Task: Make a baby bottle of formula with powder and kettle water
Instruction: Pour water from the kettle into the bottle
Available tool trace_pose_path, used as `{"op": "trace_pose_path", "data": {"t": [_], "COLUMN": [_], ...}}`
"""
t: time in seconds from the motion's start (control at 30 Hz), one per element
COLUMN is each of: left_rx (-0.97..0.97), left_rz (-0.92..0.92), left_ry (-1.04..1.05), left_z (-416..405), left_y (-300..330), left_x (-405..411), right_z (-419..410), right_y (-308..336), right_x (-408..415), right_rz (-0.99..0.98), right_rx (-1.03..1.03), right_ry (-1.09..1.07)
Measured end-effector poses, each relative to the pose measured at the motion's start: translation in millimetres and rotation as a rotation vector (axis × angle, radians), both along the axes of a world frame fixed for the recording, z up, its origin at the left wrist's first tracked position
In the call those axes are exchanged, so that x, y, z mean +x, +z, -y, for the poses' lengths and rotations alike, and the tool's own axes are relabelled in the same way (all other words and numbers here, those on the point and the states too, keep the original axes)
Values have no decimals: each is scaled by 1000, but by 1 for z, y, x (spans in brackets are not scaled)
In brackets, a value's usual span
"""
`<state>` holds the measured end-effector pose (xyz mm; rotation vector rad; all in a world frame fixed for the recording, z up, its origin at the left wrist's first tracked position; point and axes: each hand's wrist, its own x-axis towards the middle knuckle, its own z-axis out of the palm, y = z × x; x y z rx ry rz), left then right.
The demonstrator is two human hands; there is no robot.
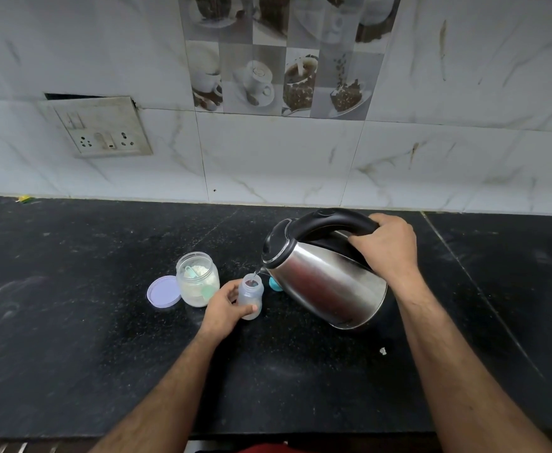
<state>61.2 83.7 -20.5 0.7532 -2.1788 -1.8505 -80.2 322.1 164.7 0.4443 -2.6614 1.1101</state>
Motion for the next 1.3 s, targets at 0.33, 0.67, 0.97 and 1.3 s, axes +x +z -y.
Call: {"op": "trace_pose_path", "data": {"t": [0.33, 0.67, 0.97, 1.3], "left_rx": [12, 15, 13, 9], "left_rz": [3, -14, -20, -39], "left_ry": [-3, 1, -1, 5], "left_z": [0, 0, -2, -3], "left_y": [-2, -3, 0, 1], "left_x": [2, 4, 7, 11], "right_z": [-1, -4, -4, -7], "right_y": [7, 15, 20, 24], "right_x": [0, 2, 6, 6], "right_rz": [-19, -12, -2, -9], "right_rx": [0, -51, -44, -53], "right_ry": [0, 6, 1, 1]}}
